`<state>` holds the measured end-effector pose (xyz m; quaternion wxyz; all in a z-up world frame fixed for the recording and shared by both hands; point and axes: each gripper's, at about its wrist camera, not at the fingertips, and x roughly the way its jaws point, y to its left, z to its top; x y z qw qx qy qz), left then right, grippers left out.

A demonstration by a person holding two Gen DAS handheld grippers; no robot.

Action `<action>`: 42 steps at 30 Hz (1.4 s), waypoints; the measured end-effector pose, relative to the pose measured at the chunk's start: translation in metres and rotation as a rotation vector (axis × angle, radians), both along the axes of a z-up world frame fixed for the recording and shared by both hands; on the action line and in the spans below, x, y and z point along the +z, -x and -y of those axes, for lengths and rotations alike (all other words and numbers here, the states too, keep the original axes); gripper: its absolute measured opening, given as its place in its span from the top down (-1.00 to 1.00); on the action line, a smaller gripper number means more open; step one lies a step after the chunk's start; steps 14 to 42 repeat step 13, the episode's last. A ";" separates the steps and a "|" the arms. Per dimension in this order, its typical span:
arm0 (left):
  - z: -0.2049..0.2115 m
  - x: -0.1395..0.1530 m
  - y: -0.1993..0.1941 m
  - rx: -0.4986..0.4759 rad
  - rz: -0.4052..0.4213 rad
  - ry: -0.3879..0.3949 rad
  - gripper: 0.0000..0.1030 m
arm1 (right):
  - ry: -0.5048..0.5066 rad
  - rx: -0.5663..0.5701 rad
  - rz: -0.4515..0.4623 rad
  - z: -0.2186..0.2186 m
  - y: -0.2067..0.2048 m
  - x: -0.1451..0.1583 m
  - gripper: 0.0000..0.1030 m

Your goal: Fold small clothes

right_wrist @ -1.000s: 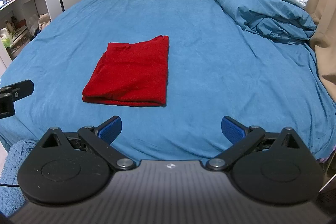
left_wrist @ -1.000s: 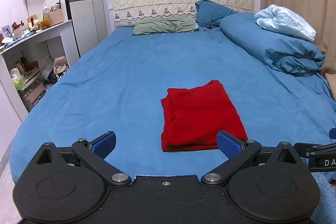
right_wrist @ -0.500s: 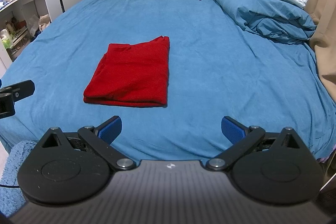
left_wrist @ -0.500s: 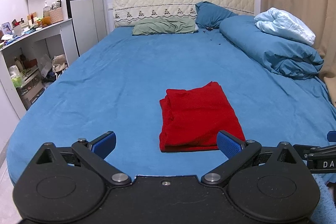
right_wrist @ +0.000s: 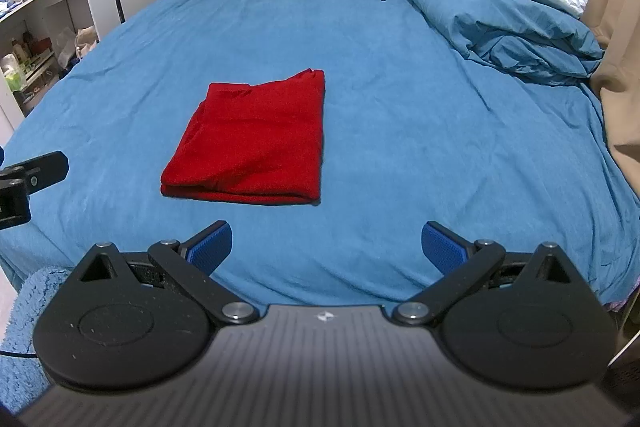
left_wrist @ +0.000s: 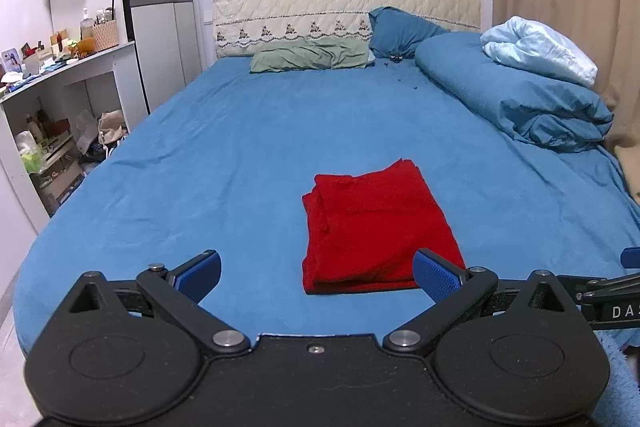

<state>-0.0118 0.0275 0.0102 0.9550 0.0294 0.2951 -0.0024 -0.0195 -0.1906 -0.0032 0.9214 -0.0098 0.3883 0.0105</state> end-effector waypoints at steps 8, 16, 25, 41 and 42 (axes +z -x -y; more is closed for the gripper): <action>-0.002 -0.001 -0.003 0.011 -0.005 0.011 -1.00 | -0.001 0.005 0.000 -0.001 -0.001 0.001 -1.00; -0.001 -0.002 -0.004 0.009 -0.001 0.006 -1.00 | -0.002 0.004 0.003 -0.002 -0.003 0.002 -1.00; -0.001 -0.002 -0.004 0.009 -0.001 0.006 -1.00 | -0.002 0.004 0.003 -0.002 -0.003 0.002 -1.00; -0.001 -0.002 -0.004 0.009 -0.001 0.006 -1.00 | -0.002 0.004 0.003 -0.002 -0.003 0.002 -1.00; -0.001 -0.002 -0.004 0.009 -0.001 0.006 -1.00 | -0.002 0.004 0.003 -0.002 -0.003 0.002 -1.00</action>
